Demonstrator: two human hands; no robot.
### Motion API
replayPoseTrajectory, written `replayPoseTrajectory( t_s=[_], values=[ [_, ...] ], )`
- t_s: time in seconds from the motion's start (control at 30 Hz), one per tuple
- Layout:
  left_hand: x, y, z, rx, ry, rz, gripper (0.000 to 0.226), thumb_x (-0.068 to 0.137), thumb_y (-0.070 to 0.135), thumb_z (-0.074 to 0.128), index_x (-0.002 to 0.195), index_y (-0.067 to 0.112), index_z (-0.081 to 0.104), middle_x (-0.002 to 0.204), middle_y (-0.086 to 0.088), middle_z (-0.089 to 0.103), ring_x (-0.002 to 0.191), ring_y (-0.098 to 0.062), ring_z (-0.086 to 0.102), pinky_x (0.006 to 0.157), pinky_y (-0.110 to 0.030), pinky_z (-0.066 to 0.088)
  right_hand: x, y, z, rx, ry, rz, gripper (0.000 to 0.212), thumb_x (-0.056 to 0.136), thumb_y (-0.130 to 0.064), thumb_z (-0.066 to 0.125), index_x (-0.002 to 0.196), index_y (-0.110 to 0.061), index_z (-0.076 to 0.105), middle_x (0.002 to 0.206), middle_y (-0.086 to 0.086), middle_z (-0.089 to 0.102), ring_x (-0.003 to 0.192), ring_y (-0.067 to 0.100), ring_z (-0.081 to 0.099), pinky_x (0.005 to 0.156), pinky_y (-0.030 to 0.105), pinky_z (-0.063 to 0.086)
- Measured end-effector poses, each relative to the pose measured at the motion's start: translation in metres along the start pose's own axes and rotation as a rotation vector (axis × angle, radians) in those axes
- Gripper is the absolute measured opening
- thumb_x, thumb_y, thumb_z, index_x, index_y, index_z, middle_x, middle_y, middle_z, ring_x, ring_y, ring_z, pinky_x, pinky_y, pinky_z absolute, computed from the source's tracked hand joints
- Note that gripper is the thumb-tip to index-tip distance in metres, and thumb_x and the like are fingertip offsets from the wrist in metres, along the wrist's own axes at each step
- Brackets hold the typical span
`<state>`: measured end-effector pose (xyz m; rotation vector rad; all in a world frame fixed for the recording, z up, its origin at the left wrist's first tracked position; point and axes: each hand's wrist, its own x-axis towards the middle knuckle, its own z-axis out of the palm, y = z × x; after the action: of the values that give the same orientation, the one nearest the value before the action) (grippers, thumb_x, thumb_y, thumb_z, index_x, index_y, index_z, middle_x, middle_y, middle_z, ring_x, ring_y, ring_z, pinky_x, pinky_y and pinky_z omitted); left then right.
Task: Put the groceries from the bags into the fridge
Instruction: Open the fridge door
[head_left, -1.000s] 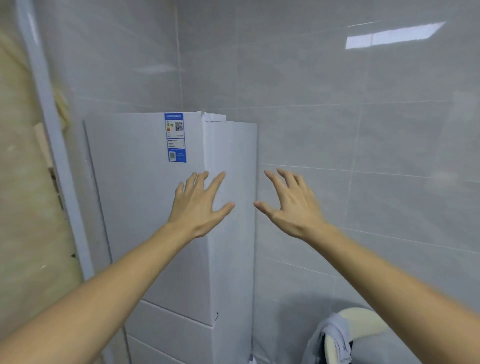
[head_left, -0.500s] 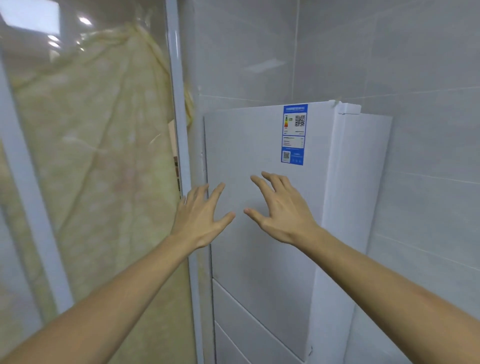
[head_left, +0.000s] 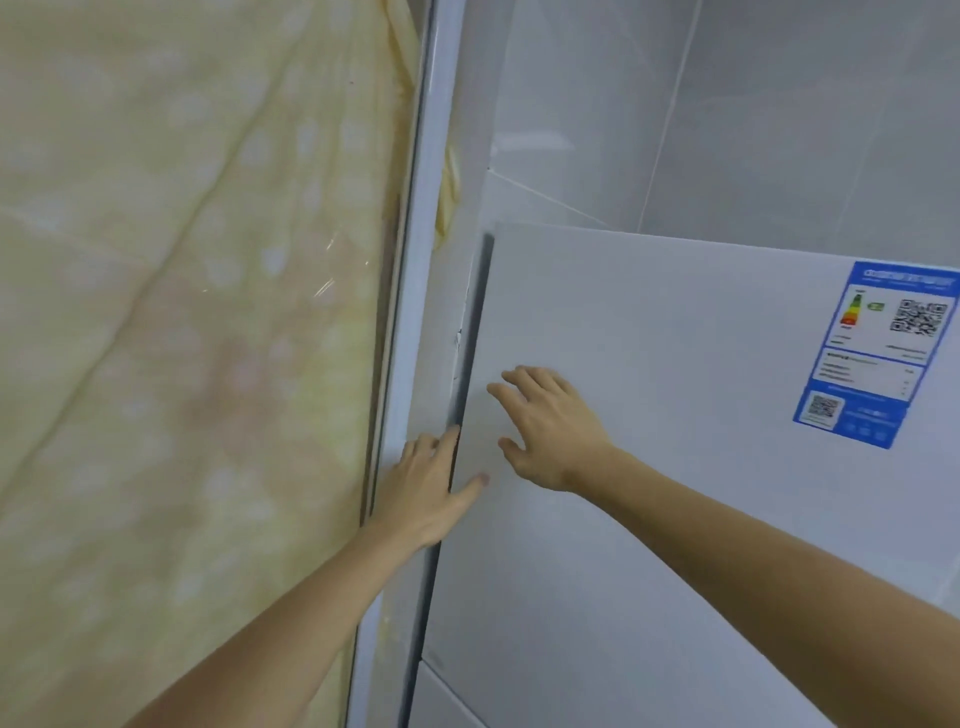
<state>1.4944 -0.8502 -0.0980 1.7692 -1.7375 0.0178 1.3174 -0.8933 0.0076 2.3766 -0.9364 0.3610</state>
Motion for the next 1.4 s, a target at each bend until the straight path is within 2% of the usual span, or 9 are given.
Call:
replayPoseTrajectory(
  t_s=[0.17, 0.37, 0.5, 0.73, 0.87, 0.97, 1.07, 1.17, 1.4],
  values=[
    [0.052, -0.029, 0.029, -0.149, -0.126, -0.035, 0.082, 0.098, 0.069, 0.037, 0.16, 0.019, 0.02, 0.155, -0.008, 0.04, 0.141, -0.026, 0.043, 0.105, -0.042, 0.047, 0.071, -0.001, 0.026, -0.278, -0.093, -0.163, 0.059, 0.089, -0.036, 0.063, 0.142, -0.014, 0.051, 0.144, 0.009, 0.051, 0.145, 0.03, 0.036, 0.127, 0.049, 0.014],
    [0.089, -0.031, 0.058, -0.252, -0.115, -0.015, 0.077, 0.091, 0.076, 0.045, 0.134, 0.012, 0.041, 0.128, -0.009, 0.061, 0.109, -0.025, 0.063, 0.078, -0.035, 0.053, 0.107, 0.002, 0.053, -0.438, -0.103, -0.237, 0.038, 0.087, -0.042, 0.063, 0.113, -0.015, 0.071, 0.122, 0.006, 0.064, 0.134, 0.028, 0.047, 0.128, 0.056, -0.001],
    [0.096, -0.034, 0.065, -0.298, -0.139, -0.016, 0.099, 0.087, 0.082, 0.045, 0.15, 0.008, 0.028, 0.141, -0.012, 0.058, 0.116, -0.03, 0.064, 0.071, -0.031, 0.044, 0.109, -0.004, 0.057, -0.521, -0.132, -0.199, 0.038, 0.09, -0.045, 0.058, 0.114, -0.017, 0.071, 0.121, 0.004, 0.062, 0.129, 0.028, 0.047, 0.128, 0.059, -0.005],
    [0.085, -0.036, 0.062, -0.261, -0.162, -0.011, 0.097, 0.088, 0.074, 0.055, 0.152, 0.009, 0.022, 0.155, -0.012, 0.044, 0.125, -0.032, 0.059, 0.079, -0.033, 0.049, 0.107, -0.013, 0.049, -0.514, -0.12, -0.195, 0.033, 0.083, -0.036, 0.061, 0.108, -0.016, 0.071, 0.115, 0.003, 0.063, 0.123, 0.027, 0.049, 0.128, 0.058, 0.0],
    [0.059, -0.048, 0.046, -0.218, -0.121, -0.005, 0.093, 0.081, 0.073, 0.065, 0.139, 0.009, 0.031, 0.132, -0.011, 0.057, 0.096, -0.03, 0.066, 0.059, -0.034, 0.047, 0.094, -0.027, 0.037, -0.437, -0.029, -0.29, 0.026, 0.08, -0.033, 0.063, 0.096, -0.014, 0.073, 0.101, 0.004, 0.063, 0.115, 0.028, 0.053, 0.128, 0.057, 0.002],
    [0.024, -0.053, 0.027, -0.138, -0.07, -0.009, 0.088, 0.077, 0.076, 0.067, 0.127, 0.01, 0.036, 0.111, -0.005, 0.06, 0.074, -0.024, 0.058, 0.05, -0.034, 0.042, 0.081, -0.045, 0.019, -0.413, 0.031, -0.374, 0.028, 0.079, -0.034, 0.067, 0.097, -0.014, 0.072, 0.101, 0.004, 0.063, 0.115, 0.028, 0.055, 0.128, 0.057, 0.006],
    [-0.018, -0.05, 0.005, -0.101, -0.014, -0.058, 0.09, 0.074, 0.078, 0.069, 0.126, 0.011, 0.038, 0.106, -0.003, 0.061, 0.079, -0.024, 0.065, 0.057, -0.038, 0.052, 0.062, -0.07, -0.007, -0.395, 0.085, -0.423, 0.027, 0.079, -0.033, 0.066, 0.099, -0.016, 0.073, 0.103, 0.001, 0.064, 0.116, 0.025, 0.055, 0.129, 0.053, 0.003],
    [-0.069, -0.04, -0.016, -0.097, 0.029, -0.088, 0.089, 0.073, 0.068, 0.077, 0.127, 0.008, 0.04, 0.114, -0.006, 0.061, 0.092, -0.027, 0.065, 0.055, -0.032, 0.039, 0.033, -0.096, -0.037, -0.327, 0.159, -0.477, 0.027, 0.078, -0.028, 0.067, 0.101, -0.016, 0.074, 0.107, 0.001, 0.066, 0.119, 0.024, 0.055, 0.129, 0.052, 0.007],
    [-0.225, 0.003, -0.054, -0.031, 0.16, -0.193, 0.097, 0.066, 0.051, 0.087, 0.137, 0.008, 0.037, 0.132, -0.012, 0.057, 0.119, -0.035, 0.06, 0.08, -0.038, 0.049, -0.082, -0.156, -0.112, -0.221, 0.309, -0.479, 0.04, 0.08, -0.03, 0.068, 0.118, -0.018, 0.07, 0.136, 0.005, 0.058, 0.14, 0.026, 0.045, 0.127, 0.057, 0.006]
  ],
)
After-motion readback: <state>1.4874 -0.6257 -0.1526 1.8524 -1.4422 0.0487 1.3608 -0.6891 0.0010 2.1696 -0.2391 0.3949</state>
